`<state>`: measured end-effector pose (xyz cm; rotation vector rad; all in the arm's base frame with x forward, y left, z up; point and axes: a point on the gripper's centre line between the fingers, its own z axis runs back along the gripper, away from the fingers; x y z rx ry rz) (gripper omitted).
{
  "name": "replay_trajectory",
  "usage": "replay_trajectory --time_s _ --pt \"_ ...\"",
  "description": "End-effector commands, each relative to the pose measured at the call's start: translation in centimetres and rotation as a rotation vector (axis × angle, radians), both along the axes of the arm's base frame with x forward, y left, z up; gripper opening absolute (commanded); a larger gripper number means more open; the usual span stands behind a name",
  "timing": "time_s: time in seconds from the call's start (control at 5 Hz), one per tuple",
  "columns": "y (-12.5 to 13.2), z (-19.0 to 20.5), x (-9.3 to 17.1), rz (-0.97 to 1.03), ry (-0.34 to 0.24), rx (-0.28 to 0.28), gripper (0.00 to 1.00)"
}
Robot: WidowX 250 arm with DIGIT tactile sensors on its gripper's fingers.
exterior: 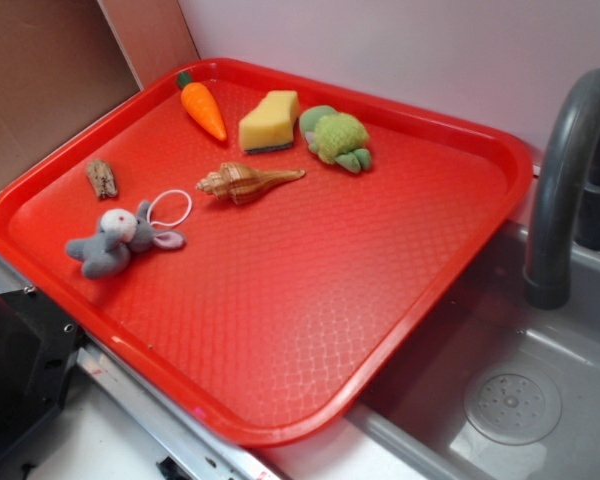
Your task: Grab the carrot.
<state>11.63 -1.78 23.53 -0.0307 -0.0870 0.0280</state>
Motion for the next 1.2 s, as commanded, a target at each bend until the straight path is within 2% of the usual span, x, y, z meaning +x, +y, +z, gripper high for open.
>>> replay_trajectory --time_s 0.0,0.2,0.4,0.6,0.8,1.0 --pt "0.0 0.0 0.0 0.000 0.000 0.000 1.00" --pt "0.4 -0.4 2.7 0.112 -0.111 0.031 1.00" --pt "1.2 -1.0 4.7 0.179 -0.172 0.023 1.00" --pt "2.3 -1.5 6.1 0.262 -0.196 0.041 1.00" --pt "4.5 -2.9 8.0 0.429 -0.298 0.097 1.00" --pt "6.4 -4.3 9.7 0.560 -0.359 0.143 1.00"
